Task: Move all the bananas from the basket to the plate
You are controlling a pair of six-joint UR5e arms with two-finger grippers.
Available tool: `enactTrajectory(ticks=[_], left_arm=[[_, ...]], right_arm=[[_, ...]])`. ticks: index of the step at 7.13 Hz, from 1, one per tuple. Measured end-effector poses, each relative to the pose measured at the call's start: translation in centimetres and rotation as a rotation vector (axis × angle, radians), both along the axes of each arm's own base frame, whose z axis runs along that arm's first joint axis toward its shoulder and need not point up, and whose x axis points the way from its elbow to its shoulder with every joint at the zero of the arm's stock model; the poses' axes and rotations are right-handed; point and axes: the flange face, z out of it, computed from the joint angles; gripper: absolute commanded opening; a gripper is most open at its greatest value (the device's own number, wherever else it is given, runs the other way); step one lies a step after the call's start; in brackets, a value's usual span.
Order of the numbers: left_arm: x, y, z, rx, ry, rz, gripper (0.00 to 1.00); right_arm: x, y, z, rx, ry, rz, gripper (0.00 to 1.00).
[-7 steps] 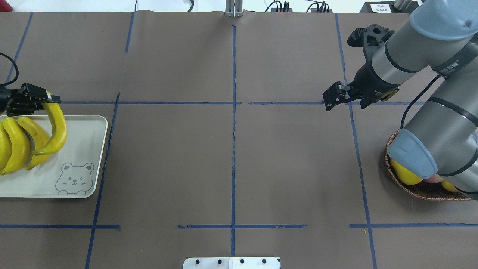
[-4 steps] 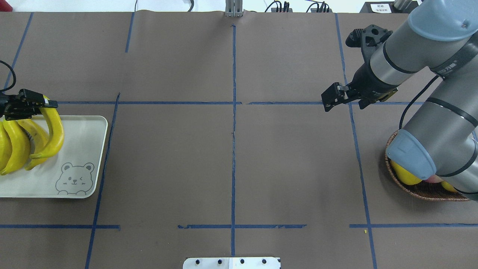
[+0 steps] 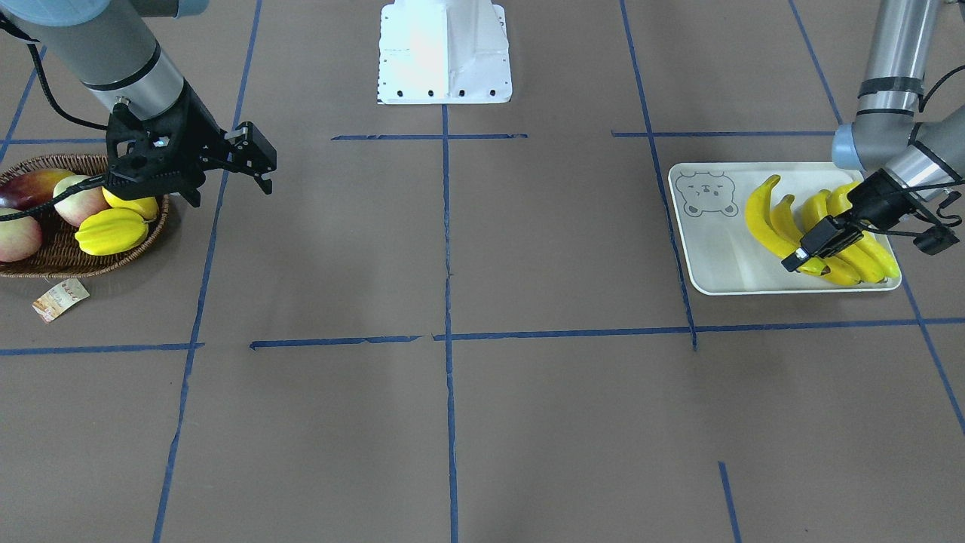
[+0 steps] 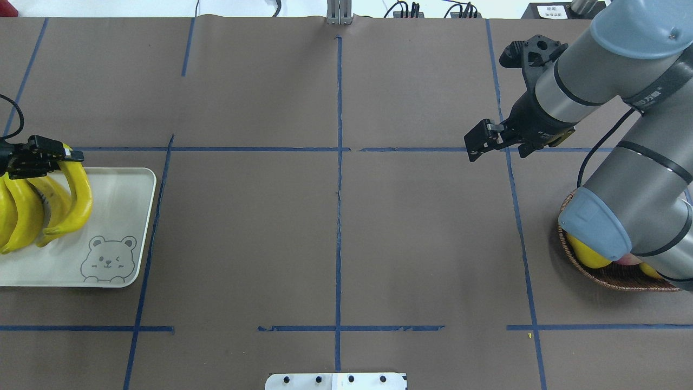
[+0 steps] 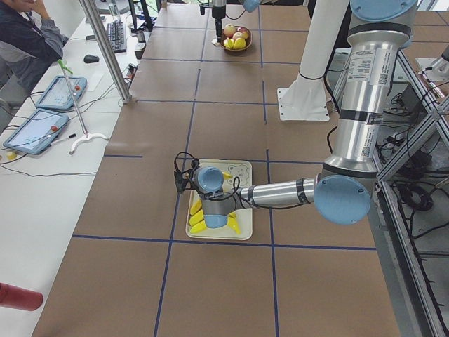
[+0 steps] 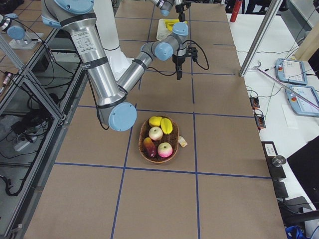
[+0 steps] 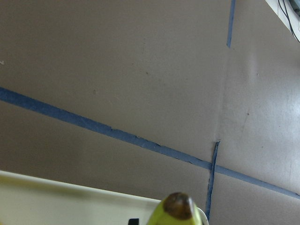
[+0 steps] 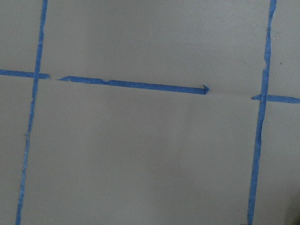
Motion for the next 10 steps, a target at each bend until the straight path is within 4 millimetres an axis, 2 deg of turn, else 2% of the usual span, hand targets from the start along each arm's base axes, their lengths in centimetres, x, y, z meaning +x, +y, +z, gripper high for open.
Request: enactTrajectory(ticks=[3,4,7,9,10], left_arm=[[0.6,0.3,0.9,-0.014,-0.009,0.014,0.16],[0.8,0.4,1.0,-0.016,-0.010,0.017,0.30],[1.6,0.9,1.6,-0.025,-0.017,0.038,0.41],[1.8,1.0,1.6,-0.024,-0.016,0.048,0.56],[1.8,1.0,1.5,-0.023,-0.015,0.050,0.58]], right_arm=[[-0.1,0.0,0.0,0.000,0.001,-0.001,0.99],[-0.2,0.0,0.1,-0.001,0.002,-0.001,0.99],[-0.3,0.0,0.2,-0.002,0.004,-0.003,0.99],[-0.4,0.1,0.2,-0.002,0.005,-0.004,0.99],[-0.4,0.1,0.2,-0.002,0.005,-0.004,0.99]])
